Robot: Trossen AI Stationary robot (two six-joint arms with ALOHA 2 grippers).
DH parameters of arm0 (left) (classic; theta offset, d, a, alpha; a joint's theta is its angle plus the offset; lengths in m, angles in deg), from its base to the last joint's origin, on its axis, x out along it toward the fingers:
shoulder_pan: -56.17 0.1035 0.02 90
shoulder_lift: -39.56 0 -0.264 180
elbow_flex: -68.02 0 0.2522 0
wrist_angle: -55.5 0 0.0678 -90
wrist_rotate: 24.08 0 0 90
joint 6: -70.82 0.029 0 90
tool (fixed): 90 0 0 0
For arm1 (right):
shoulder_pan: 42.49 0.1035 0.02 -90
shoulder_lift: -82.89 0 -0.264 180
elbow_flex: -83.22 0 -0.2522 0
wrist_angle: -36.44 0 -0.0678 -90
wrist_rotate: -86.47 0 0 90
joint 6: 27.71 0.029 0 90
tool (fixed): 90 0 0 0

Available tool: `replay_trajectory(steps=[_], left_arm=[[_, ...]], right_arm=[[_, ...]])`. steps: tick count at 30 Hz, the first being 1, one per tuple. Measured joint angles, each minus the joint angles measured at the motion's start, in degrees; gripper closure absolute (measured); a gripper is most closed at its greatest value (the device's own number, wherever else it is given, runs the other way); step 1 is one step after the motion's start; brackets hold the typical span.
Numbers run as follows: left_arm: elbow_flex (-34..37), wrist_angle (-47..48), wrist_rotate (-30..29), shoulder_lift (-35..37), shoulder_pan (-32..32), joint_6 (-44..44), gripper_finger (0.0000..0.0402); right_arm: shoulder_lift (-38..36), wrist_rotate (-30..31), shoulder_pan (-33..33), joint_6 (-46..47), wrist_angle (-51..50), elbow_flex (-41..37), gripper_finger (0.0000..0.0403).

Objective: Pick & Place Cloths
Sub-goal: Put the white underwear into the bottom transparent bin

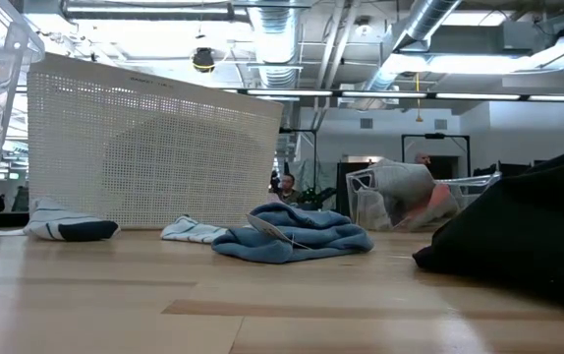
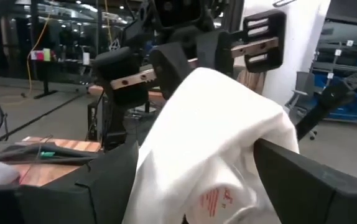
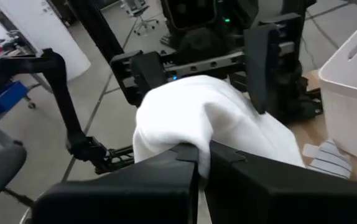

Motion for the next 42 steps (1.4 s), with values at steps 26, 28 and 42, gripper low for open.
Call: replay_trajectory(steps=[26, 28, 42], left_arm=[[0.0, 5.37, 23.39, 6.04, -7.62, -37.78, 0.04], [0.0, 8.48, 23.42, 8.0, -10.58, -42.93, 0.04], [-0.07, 36.96, 12.78, 19.65, -21.9, -50.53, 0.0401]], right_arm=[[-0.1, -3.43, -0.63, -0.52, 3.6, 0.0, 0.0379], [-0.11, -3.36, -0.78, -1.34, 3.37, 0.0, 0.0378], [-0.44, -4.92, -1.13, -3.6, -4.14, 0.0, 0.0372]])
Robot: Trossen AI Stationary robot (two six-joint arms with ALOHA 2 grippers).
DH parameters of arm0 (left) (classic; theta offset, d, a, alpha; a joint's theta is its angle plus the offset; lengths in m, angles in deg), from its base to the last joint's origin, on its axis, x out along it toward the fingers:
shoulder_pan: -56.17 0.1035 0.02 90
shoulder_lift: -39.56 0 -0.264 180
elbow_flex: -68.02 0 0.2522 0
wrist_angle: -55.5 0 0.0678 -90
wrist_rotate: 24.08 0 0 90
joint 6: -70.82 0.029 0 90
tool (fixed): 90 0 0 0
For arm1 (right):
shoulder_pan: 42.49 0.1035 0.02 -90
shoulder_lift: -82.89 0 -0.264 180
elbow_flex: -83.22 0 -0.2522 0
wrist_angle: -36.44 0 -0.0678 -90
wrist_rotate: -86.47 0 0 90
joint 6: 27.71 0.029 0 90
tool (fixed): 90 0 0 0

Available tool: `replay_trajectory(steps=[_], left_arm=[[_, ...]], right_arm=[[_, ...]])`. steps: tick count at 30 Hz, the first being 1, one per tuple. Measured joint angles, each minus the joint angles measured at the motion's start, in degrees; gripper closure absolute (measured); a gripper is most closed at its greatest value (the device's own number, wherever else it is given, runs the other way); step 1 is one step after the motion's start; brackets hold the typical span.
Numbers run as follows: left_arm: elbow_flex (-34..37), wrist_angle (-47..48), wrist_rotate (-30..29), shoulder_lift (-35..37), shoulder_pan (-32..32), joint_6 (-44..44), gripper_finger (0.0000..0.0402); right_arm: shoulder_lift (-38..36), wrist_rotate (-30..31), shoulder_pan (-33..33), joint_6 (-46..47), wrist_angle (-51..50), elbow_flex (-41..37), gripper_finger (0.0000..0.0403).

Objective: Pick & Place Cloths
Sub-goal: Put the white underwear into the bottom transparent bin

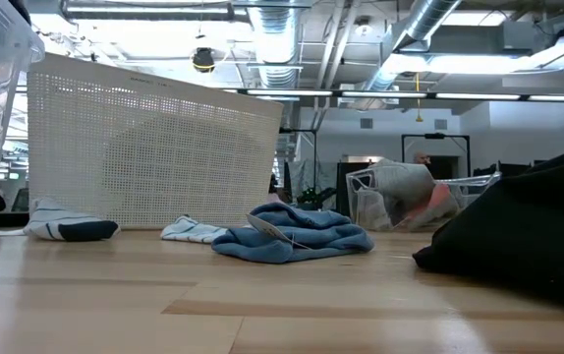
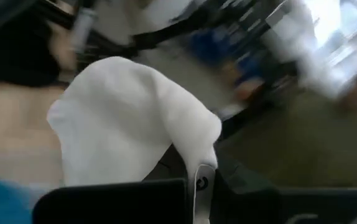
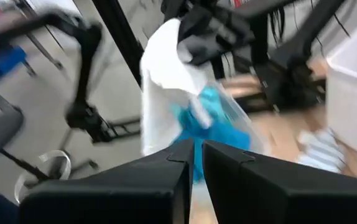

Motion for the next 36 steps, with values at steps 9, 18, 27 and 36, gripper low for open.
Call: replay_trajectory(steps=[9, 18, 27, 36], left_arm=[[0.0, 20.35, -1.05, -6.31, 1.88, 2.84, 0.0401], [0.0, 27.15, 14.02, -18.55, 1.95, -12.86, 0.0401], [-0.24, 27.96, 21.59, -29.26, 1.95, -18.1, 0.0387], [0.04, 27.5, 23.21, -27.11, 3.87, -19.47, 0.029]], right_arm=[[0.0, 0.07, -0.4, 3.21, -14.22, 0.0, 0.0374], [0.15, 3.29, -2.31, 3.51, -20.52, -0.09, 0.0378], [0.42, 10.43, -7.91, 14.26, -23.39, -10.03, 0.0324], [0.46, 1.77, -12.07, 21.95, -15.74, -28.3, 0.0167]])
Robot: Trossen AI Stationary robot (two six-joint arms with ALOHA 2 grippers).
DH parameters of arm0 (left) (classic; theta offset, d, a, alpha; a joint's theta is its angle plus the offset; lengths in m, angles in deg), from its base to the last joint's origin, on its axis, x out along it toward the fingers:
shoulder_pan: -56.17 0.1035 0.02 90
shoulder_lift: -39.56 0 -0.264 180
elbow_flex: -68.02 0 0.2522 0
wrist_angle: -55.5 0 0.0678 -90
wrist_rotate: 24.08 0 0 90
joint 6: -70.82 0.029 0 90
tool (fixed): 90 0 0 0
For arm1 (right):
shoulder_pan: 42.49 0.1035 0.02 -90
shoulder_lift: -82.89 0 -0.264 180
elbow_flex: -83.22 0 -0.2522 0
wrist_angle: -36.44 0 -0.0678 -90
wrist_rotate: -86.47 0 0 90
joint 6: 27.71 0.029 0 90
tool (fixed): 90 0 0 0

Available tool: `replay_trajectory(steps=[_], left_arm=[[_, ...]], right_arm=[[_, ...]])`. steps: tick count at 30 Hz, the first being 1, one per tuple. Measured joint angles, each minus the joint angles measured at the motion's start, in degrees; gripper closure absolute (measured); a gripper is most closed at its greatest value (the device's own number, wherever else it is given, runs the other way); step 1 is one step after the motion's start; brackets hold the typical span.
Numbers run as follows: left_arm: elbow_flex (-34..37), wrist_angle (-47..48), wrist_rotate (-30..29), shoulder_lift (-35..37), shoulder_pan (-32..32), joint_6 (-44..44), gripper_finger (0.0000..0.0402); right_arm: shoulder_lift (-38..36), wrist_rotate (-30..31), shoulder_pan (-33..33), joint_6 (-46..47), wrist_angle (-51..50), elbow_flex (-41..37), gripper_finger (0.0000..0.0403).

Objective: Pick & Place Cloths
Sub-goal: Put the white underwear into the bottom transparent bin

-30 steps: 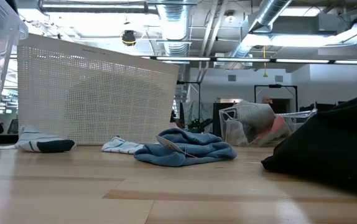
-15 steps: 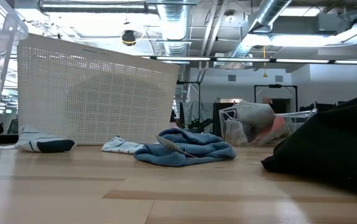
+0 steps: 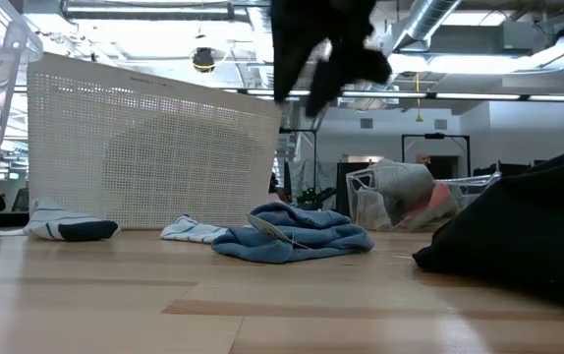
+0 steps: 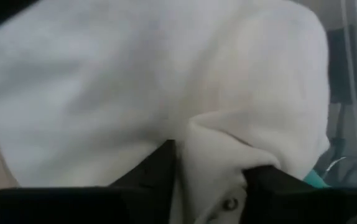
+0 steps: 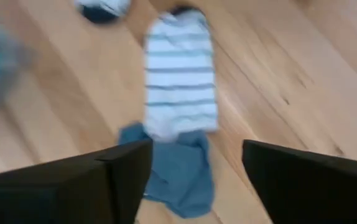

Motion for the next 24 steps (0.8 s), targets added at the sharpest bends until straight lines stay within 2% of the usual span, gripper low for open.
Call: replay_trajectory(steps=[4, 8, 12, 18, 24], left_arm=[[0.07, -0.25, -0.04, 1.25, 0.48, 0.21, 0.0229], [0.07, -0.56, 1.47, 1.31, 0.88, 0.0, 0.0163], [0.07, -1.61, 6.25, 1.74, 2.77, -1.49, 0.0115], [0.07, -2.18, 9.92, 5.13, 5.52, -3.66, 0.0095], [0.07, -2.21, 9.97, 7.19, 6.95, -4.55, 0.0104]], right_arm=[[0.0, -0.15, -0.28, 1.71, 3.21, -5.93, 0.0129], [0.0, -0.2, -0.1, 1.73, 10.12, -11.9, 0.0122], [0.0, -0.24, 0.01, 0.31, 16.65, -16.46, 0.0122], [-0.01, -1.42, 0.8, -6.18, 24.94, -20.76, 0.0122], [6.13, -5.88, 1.3, -9.0, 28.01, -21.01, 0.0122]])
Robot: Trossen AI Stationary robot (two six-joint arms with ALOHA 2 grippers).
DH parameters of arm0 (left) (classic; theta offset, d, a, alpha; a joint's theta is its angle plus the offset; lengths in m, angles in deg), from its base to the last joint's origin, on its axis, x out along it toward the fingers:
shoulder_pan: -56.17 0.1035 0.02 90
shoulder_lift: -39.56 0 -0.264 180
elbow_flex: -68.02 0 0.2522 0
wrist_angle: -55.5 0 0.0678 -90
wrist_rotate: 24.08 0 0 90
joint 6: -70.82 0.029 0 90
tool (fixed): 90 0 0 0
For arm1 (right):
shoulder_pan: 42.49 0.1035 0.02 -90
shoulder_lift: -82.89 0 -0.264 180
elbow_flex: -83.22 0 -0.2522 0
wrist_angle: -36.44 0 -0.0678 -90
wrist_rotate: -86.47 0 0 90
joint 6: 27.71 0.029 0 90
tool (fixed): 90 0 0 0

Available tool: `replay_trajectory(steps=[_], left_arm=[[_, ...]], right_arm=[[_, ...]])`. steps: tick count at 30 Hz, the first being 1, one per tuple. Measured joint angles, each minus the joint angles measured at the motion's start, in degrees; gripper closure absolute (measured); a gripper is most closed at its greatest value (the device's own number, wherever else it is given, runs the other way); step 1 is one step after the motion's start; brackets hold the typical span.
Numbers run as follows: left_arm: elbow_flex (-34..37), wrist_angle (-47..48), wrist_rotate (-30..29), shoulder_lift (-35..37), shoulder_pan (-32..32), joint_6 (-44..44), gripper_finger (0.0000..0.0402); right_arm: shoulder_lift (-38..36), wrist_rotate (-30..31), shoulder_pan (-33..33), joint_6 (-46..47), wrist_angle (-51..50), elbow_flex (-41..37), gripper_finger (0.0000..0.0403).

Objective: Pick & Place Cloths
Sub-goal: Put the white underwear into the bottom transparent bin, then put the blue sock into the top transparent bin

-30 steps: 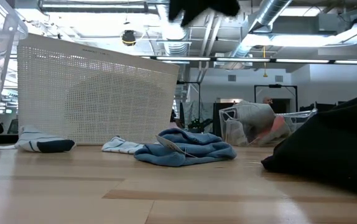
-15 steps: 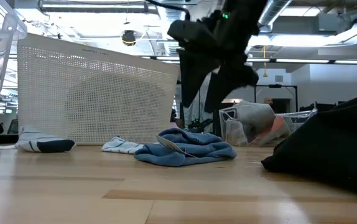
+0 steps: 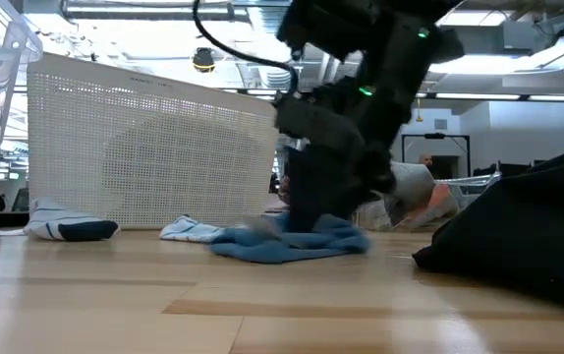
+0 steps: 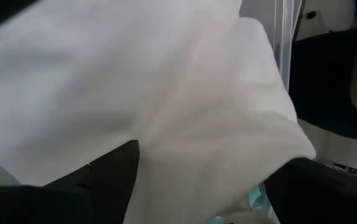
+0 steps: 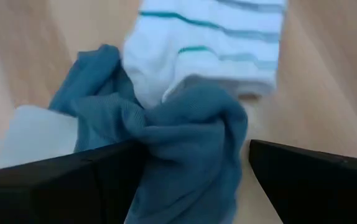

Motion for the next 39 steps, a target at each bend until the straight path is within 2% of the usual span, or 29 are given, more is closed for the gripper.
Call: replay_trajectory(steps=[3, 6, 9, 12, 13, 18, 23, 26, 31, 39], left_arm=[[0.0, -0.02, 2.02, -0.02, 0.12, -0.88, 0.0105], [0.0, -0.15, 8.21, 0.27, 1.31, -4.01, 0.0105], [0.0, -1.79, 12.32, 2.07, 1.61, -5.91, 0.0105], [0.0, -4.79, 12.87, 4.83, 1.83, -6.88, 0.0105], [-0.02, -5.56, 12.92, 5.86, 2.1, -7.34, 0.0105], [-0.02, -7.57, 9.21, 12.05, 2.53, -9.15, 0.0105], [-0.02, -11.54, -4.46, 17.41, 2.51, -7.32, 0.0105], [-0.07, -16.43, -11.99, 19.2, 2.53, -0.7, 0.0105], [-0.07, -23.41, -20.23, 20.15, 2.53, 9.86, 0.0105], [-0.07, -26.34, -29.04, 19.57, 2.53, 17.07, 0.0105]], right_arm=[[2.02, -0.52, 0.37, 1.02, -0.25, 0.86, 0.0125], [2.44, 0.33, 1.1, 2.15, -3.4, 2.62, 0.0164], [1.57, 0.12, 1.4, 1.05, -6.56, 4.29, 0.0257], [-0.01, -2.42, 1.07, -0.96, -10.39, 5.59, 0.0368], [-0.73, -2.8, 0.8, -1.69, -11.71, 6.18, 0.0381], [-7.29, -2.7, -0.51, -2.82, -18.26, 10.03, 0.0368], [-15.41, -1.27, -1.87, -4.94, -22.86, 12.73, 0.0394], [-20.9, 4.52, -3.24, -4.98, -28.91, 13.95, 0.0389], [-29.9, 14.15, -8.23, -6.85, -36.97, 16.91, 0.0397], [-41.6, 26.79, -21.12, -8.52, -44.07, 18.52, 0.0399]])
